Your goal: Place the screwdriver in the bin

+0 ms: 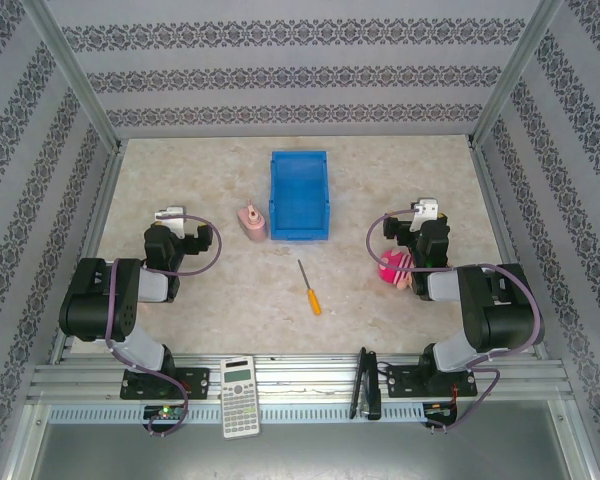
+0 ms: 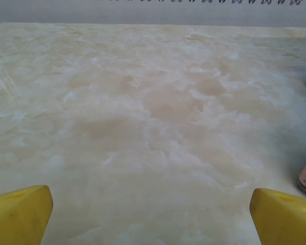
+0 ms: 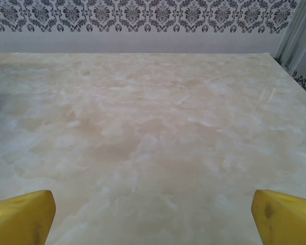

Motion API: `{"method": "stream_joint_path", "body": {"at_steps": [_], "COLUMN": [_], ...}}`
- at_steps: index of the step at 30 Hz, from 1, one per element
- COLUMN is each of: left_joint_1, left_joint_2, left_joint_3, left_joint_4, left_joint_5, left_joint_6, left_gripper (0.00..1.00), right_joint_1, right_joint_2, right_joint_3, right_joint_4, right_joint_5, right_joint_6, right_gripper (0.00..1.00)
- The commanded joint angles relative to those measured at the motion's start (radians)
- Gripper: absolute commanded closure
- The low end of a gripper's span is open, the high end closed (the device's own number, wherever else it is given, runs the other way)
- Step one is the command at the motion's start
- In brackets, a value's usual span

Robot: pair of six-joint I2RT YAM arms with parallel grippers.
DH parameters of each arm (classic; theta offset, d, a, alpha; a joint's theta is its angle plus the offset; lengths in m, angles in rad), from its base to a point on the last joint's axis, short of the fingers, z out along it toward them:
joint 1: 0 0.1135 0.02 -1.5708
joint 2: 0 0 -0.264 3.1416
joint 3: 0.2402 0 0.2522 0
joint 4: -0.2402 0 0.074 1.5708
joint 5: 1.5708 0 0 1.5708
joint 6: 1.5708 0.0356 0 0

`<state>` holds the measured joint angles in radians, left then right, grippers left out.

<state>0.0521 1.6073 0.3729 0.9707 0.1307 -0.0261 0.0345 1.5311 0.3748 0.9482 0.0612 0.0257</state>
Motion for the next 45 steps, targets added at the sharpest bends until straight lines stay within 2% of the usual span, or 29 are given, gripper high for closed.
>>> {"method": "stream_joint_path", "body": {"at_steps": [1, 6, 10, 12, 16, 19, 24, 30, 36, 41, 45], "left_joint_1": [-0.008, -0.011, -0.011, -0.011, -0.011, -0.011, -0.011, -0.014, -0.018, -0.018, -0.020], "left_joint_2": [-0.015, -0.015, -0.026, -0.064, -0.171, -0.226, -0.337, -0.476, -0.499, -0.476, -0.477], "left_joint_3": [0.011, 0.012, 0.011, 0.024, 0.110, 0.182, 0.309, 0.459, 0.638, 0.722, 0.742], "left_joint_4": [-0.017, -0.020, -0.024, -0.080, -0.341, -0.518, -0.838, -1.201, -1.519, -1.649, -1.670], "left_joint_5": [0.017, 0.038, 0.061, 0.076, 0.115, 0.114, 0.141, 0.157, 0.160, 0.166, 0.193], "left_joint_6": [0.020, 0.029, 0.039, 0.044, 0.055, 0.066, 0.108, 0.151, 0.191, 0.186, 0.202], "left_gripper": [0.01, 0.01, 0.01, 0.01, 0.01, 0.01, 0.01, 0.01, 0.01, 0.01, 0.01], "right_joint_1": [-0.009, -0.016, -0.015, -0.015, -0.017, -0.015, 0.026, 0.186, 0.411, 0.610, 0.764], "right_joint_2": [0.009, 0.009, -0.011, -0.069, -0.176, -0.241, -0.337, -0.512, -0.541, -0.476, -0.431], "right_joint_3": [-0.007, -0.004, -0.007, 0.008, 0.073, 0.109, 0.250, 0.386, 0.554, 0.575, 0.520], "right_joint_4": [0.035, 0.030, 0.023, -0.062, -0.269, -0.360, -0.741, -1.153, -1.573, -1.708, -1.663], "right_joint_5": [-0.011, -0.014, 0.045, 0.095, 0.113, 0.152, 0.228, 0.258, 0.141, 0.026, 0.022], "right_joint_6": [0.006, 0.011, 0.029, 0.046, 0.050, 0.070, 0.161, 0.269, 0.365, 0.436, 0.532], "right_gripper": [0.02, 0.02, 0.02, 0.02, 0.02, 0.02, 0.02, 0.02, 0.02, 0.02, 0.05]}}
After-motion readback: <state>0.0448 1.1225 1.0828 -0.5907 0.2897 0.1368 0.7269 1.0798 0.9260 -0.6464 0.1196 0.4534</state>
